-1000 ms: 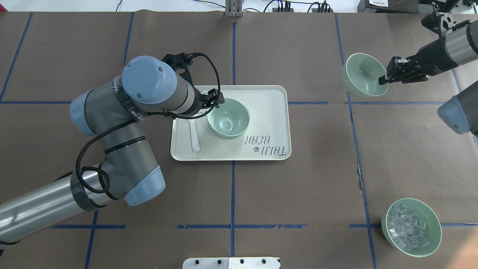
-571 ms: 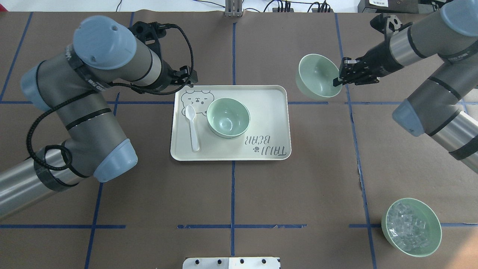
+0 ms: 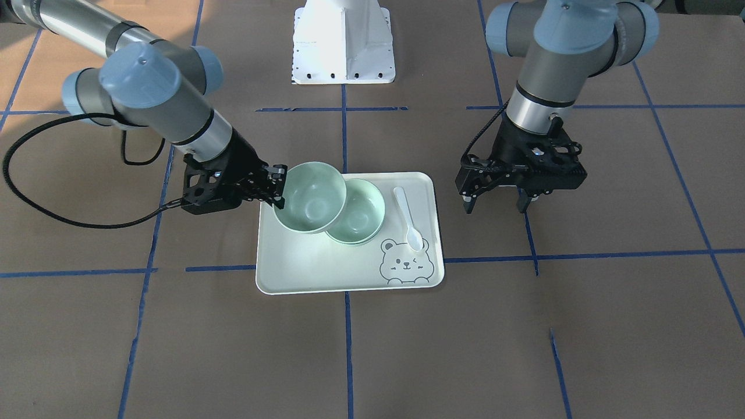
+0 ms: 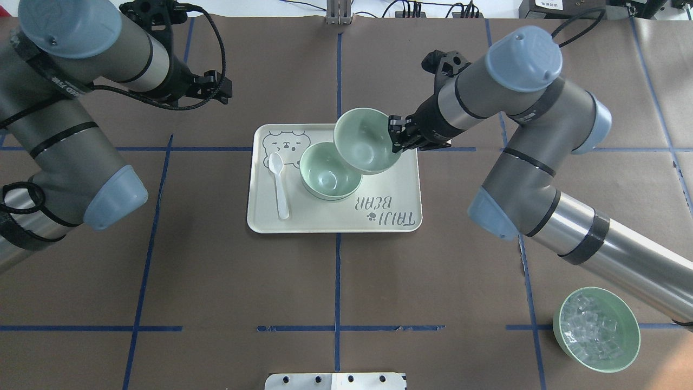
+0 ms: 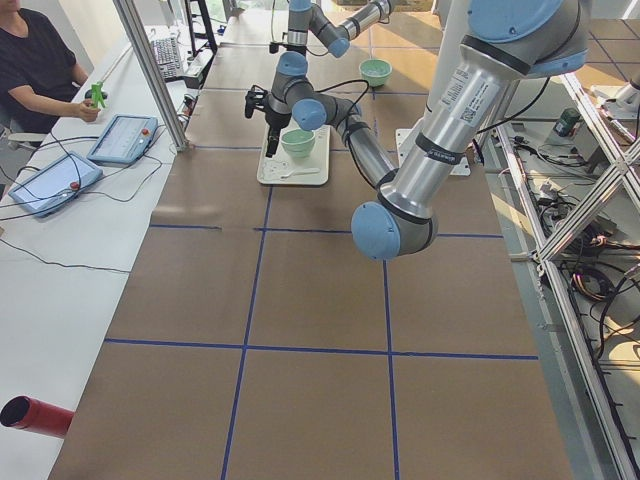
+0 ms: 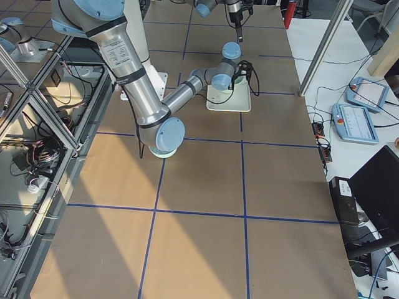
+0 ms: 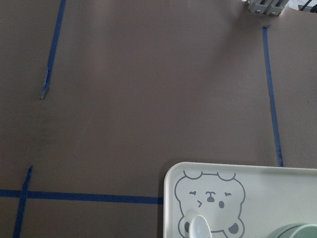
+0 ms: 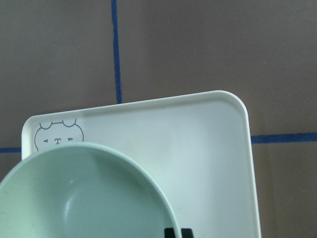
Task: Stack green bowls together
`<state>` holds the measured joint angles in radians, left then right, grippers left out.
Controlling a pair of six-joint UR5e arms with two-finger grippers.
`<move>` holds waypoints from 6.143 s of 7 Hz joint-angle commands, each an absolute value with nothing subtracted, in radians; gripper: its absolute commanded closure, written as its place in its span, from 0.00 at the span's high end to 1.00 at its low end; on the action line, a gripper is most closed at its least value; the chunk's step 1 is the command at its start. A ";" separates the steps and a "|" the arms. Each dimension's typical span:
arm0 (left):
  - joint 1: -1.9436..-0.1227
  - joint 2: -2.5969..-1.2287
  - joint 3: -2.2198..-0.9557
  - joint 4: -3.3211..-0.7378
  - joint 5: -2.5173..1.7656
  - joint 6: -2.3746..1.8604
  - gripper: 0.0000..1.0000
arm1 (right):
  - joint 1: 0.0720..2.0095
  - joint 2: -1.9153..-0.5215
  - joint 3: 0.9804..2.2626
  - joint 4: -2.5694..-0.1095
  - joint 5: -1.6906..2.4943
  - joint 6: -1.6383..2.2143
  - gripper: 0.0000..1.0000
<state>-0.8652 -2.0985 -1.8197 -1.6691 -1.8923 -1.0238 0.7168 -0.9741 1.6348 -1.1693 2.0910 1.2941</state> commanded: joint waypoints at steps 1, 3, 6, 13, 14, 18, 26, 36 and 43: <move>-0.925 -2.050 -1.822 -1.672 -1.896 -0.924 1.00 | 0.629 -0.893 1.617 -1.252 1.982 1.295 0.00; -0.948 -2.042 -1.822 -1.672 -1.896 -0.897 1.00 | 0.626 -0.885 1.591 -1.253 1.979 1.293 0.00; -0.946 -2.023 -1.833 -1.675 -1.896 -0.897 1.00 | 0.626 -0.882 1.577 -1.253 1.959 1.293 0.00; -0.946 -2.023 -1.832 -1.675 -1.896 -0.897 1.00 | 0.652 -0.879 1.574 -1.262 1.956 1.279 1.00; -0.948 -2.022 -1.832 -1.674 -1.899 -0.896 1.00 | 0.688 -0.903 1.625 -1.352 1.976 1.255 1.00; -1.131 -1.880 -1.832 -1.672 -2.109 -0.547 1.00 | 0.877 -1.153 1.887 -1.563 2.093 0.840 1.00; -1.454 -1.591 -1.720 -1.661 -2.302 -0.040 1.00 | 1.539 -1.606 1.627 -1.552 2.414 -0.131 1.00; -1.559 -1.499 -1.687 -1.660 -2.375 -0.003 1.00 | 1.560 -1.597 1.598 -1.516 2.339 -0.097 1.00; -1.560 -1.500 -1.687 -1.660 -2.375 -0.003 1.00 | 1.560 -1.598 1.600 -1.516 2.349 -0.095 1.00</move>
<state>-1.5591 -1.5002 -1.6873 -1.6598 -2.3746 -0.0031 1.5601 -1.5978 1.6006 -1.5156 2.3470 -0.0950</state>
